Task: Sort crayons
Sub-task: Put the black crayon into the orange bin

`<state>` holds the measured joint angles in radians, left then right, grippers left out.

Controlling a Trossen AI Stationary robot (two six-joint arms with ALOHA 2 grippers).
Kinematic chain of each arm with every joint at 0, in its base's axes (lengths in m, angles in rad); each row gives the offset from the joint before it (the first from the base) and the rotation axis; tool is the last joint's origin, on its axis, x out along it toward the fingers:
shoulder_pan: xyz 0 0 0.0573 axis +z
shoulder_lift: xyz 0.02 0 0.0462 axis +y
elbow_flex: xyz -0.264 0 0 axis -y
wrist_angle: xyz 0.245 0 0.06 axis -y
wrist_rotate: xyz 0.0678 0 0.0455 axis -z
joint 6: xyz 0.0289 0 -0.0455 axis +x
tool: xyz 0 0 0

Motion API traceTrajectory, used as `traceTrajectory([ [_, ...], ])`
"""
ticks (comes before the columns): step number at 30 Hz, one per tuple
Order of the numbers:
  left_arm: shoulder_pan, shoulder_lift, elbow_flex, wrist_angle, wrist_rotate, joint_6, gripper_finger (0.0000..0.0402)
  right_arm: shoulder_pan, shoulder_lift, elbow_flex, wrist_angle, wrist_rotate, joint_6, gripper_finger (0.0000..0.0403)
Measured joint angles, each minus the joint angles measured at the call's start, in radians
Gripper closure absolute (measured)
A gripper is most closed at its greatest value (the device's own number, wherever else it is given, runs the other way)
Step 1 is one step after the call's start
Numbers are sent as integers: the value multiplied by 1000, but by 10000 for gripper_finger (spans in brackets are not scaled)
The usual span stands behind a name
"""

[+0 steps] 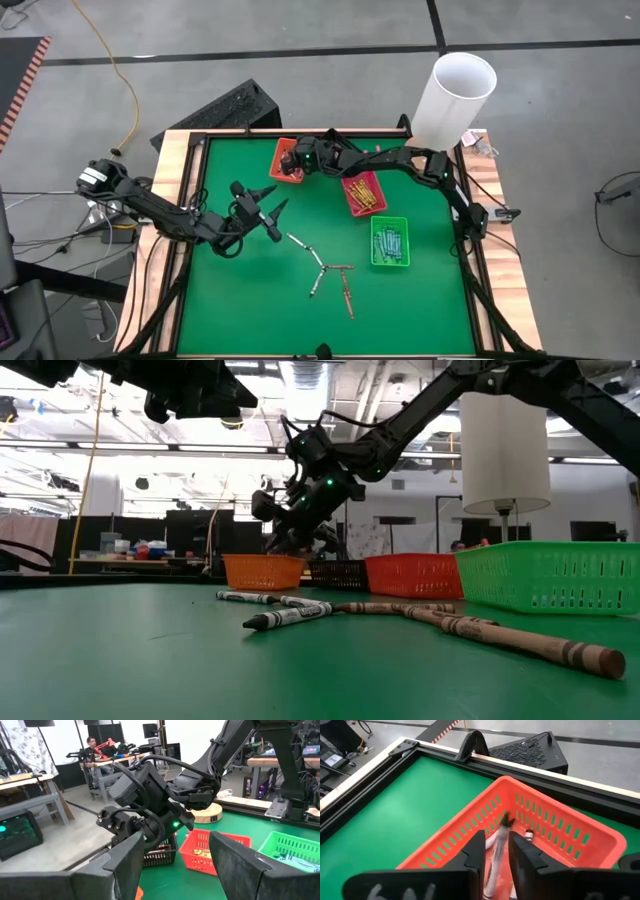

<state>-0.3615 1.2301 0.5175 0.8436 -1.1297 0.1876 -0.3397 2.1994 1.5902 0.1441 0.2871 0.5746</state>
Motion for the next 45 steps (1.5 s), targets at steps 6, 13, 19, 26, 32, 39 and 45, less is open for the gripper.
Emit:
traceTrajectory([
  [6, -2, -6, 0, -1, 68, -33, 187, 0, -16, 0, -12, -23, -52, 302],
  [13, -33, -139, 0, -1, 104, -31, 187, 0, -176, -2, -113, -26, -201, 301],
  [19, -85, -293, 0, -67, 161, -52, 187, 6, -399, -2, -272, -26, -318, 301],
  [26, -103, -374, 0, -172, 184, -147, 187, 65, -690, -1, -502, -26, -446, 301],
  [32, -98, -370, 0, -177, 280, -186, 187, 226, -893, -1, -692, -23, -494, 301],
  [39, -52, -360, 0, -239, 476, -316, 187, 477, -1058, -1, -757, 60, -507, 301],
  [45, -37, -360, 0, -319, 562, -410, 187, 709, -1122, -1, -834, 133, -523, 301],
])
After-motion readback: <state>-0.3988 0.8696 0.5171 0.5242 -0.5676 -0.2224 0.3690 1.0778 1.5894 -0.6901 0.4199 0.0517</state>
